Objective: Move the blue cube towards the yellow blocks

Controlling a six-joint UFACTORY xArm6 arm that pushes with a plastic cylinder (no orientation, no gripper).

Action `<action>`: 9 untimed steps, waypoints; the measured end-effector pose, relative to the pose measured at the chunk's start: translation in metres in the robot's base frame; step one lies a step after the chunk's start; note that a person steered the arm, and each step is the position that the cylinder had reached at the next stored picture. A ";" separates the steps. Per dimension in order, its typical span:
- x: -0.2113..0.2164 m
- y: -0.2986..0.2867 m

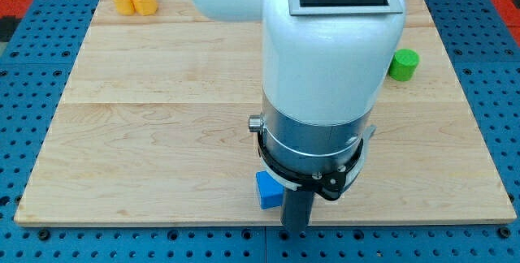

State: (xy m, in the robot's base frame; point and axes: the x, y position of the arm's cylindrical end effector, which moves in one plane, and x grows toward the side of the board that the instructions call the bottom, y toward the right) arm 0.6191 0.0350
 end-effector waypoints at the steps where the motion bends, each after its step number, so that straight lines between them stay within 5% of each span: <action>1: -0.001 -0.005; 3: -0.020 -0.055; 6: -0.057 0.014; 9: -0.145 -0.066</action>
State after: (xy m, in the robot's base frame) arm 0.4745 -0.0311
